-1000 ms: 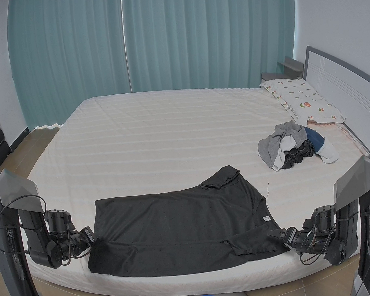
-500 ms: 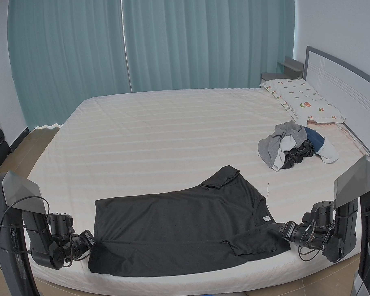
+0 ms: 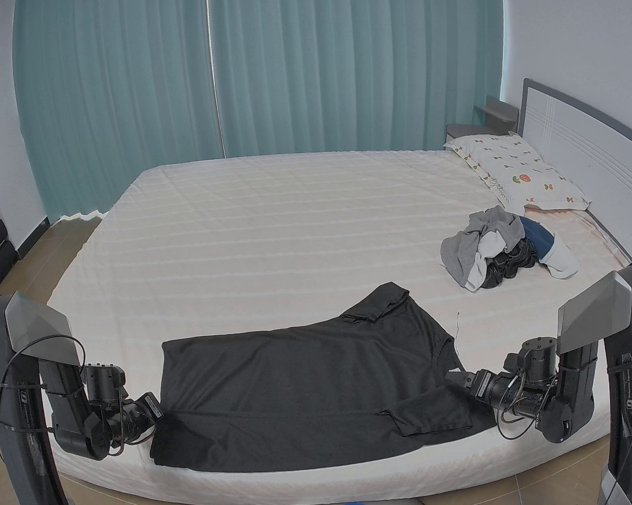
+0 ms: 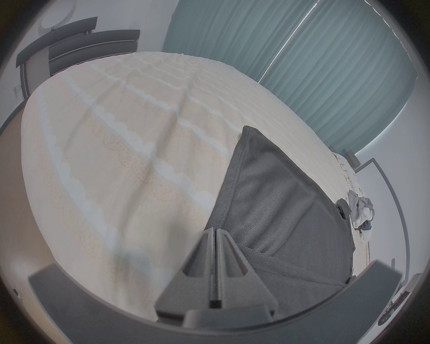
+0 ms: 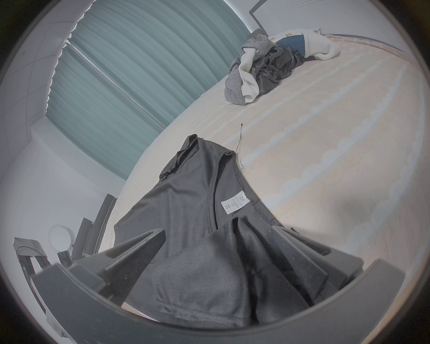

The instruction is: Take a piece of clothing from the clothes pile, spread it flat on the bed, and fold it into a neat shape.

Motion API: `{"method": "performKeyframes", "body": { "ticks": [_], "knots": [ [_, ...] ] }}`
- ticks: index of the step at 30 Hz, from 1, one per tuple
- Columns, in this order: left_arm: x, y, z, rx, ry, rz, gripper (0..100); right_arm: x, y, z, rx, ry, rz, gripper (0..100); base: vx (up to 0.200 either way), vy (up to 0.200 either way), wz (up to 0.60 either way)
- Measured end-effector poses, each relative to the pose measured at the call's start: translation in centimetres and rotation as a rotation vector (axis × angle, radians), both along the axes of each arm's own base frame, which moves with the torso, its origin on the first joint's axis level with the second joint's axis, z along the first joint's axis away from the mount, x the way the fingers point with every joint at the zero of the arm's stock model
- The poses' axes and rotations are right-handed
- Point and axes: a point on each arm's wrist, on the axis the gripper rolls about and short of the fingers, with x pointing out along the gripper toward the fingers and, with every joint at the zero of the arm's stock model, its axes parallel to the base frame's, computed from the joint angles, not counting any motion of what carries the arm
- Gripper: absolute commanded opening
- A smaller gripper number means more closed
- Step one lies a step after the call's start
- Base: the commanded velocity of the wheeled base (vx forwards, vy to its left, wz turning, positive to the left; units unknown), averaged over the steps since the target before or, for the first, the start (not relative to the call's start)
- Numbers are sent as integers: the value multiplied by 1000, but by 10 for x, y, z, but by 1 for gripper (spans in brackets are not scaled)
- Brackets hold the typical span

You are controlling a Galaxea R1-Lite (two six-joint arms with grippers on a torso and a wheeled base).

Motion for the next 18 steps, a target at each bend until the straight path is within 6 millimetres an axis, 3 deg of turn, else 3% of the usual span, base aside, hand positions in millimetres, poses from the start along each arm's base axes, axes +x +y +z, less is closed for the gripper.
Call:
{"method": "performKeyframes", "body": {
  "ticks": [18],
  "knots": [
    [0,0,-1,0,-1,-1,0,9,10,-15,-35,-14,50,100,0,0,0]
  ]
}}
